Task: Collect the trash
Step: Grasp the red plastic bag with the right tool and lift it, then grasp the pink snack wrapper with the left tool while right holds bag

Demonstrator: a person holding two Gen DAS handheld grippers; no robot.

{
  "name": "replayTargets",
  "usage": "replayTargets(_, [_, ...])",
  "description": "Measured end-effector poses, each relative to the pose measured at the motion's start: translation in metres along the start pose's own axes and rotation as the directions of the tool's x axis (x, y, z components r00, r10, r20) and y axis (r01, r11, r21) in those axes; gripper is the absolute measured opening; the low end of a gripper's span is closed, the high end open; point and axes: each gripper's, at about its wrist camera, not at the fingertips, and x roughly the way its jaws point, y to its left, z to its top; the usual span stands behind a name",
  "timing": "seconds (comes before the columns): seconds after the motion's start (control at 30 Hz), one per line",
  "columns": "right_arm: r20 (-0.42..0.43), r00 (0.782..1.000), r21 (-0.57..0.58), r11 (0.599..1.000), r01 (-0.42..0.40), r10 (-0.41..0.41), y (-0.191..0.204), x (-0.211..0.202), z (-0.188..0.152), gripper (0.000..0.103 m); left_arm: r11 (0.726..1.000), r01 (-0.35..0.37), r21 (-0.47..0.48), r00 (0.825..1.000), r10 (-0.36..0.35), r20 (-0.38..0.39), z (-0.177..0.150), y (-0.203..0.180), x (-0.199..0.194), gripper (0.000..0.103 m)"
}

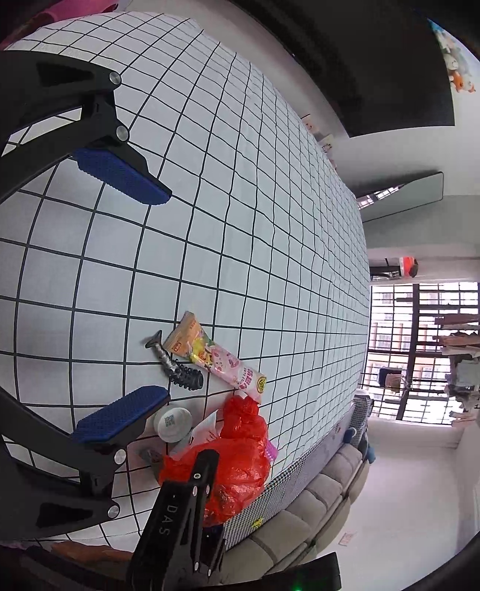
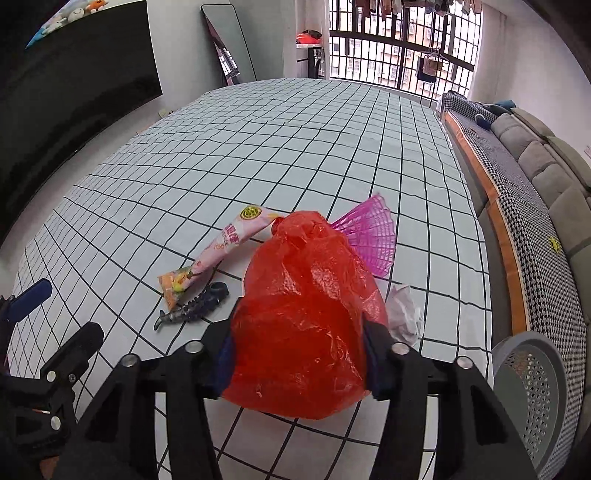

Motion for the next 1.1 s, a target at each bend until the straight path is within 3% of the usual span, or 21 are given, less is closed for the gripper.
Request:
replayTargets(0.13, [0.040,0.999,-0.004,1.000,-0.020,0.021,0.002,-0.015,-0.002,0.025,1.000,0.010,-0.004,1.000,-0.010,-0.010,-0.002,-0.002,0.002,0.097])
replayTargets(0.23, [0.094,0.994,0.009,0.999,-0.054,0.052,-0.002,-0.035,-0.002,0.022,1.000,0.017,-0.005,1.000,-0.017,-0.015,-0.002,-0.002,0.000,0.097])
replayTargets(0.43, [0.179,0.981,0.049,0.995,-0.083,0.073,-0.016,-0.073,-0.004,0.022,1.000,0.017,-0.003,1.000,-0.017,-0.013,-0.003,-0.007,-0.003,0.097])
replayTargets(0.6, [0.213,0.976,0.093,0.993,-0.066,0.045,-0.034,-0.095,-0.020,0.022,0.999,0.032,0.004,0.999,-0.032,-0.021,-0.005,-0.018,-0.003,0.097])
replayTargets(0.83, [0.204,0.979,0.166,0.985,-0.045,0.010,-0.065,-0.105,-0.049,0.022,0.998,0.061,-0.006,0.997,-0.061,-0.052,0.000,-0.027,0.007,0.097])
replayTargets(1.1, [0.202,0.979,0.236,0.971,-0.038,-0.011,-0.092,-0.105,-0.072,0.022,0.999,0.033,0.011,0.996,-0.032,-0.086,0.019,-0.034,0.041,0.097])
